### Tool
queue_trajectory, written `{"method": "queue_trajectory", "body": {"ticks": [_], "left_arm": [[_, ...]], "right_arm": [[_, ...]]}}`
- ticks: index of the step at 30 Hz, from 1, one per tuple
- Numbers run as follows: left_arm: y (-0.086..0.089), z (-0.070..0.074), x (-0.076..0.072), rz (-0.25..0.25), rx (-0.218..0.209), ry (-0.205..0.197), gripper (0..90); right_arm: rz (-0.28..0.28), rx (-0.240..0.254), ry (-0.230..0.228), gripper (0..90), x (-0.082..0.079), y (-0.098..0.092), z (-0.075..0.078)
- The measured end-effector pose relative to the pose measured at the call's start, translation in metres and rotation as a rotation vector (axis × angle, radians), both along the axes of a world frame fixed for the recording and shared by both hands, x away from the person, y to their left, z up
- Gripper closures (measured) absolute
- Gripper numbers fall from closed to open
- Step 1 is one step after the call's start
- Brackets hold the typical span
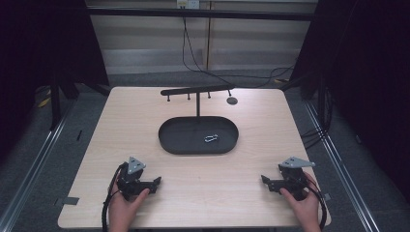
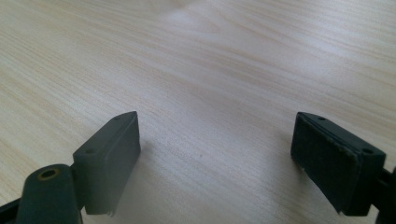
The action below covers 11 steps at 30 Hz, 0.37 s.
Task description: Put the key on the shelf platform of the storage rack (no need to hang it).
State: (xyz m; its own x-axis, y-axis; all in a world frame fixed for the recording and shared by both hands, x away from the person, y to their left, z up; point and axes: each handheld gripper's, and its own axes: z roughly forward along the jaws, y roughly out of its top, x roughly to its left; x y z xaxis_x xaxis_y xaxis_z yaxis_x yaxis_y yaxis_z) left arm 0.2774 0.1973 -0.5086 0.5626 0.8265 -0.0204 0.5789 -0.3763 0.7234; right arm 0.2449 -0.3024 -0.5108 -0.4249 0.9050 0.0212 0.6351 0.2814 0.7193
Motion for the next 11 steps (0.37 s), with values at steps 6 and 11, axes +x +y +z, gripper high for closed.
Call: {"method": "queue_trajectory", "body": {"ticks": [6,11], "left_arm": [[0.0000,0.0000,0.0000,0.000,0.000,0.000,13.8],[0.0000,0.0000,0.0000,0.000,0.000,0.000,13.8]], "right_arm": [[-0.003,-0.001,0.001,14.9,0.0000,0.0000,0.0001],[-0.002,-0.002,-0.001,15.0,0.0000,0.0000,0.0000]]}}
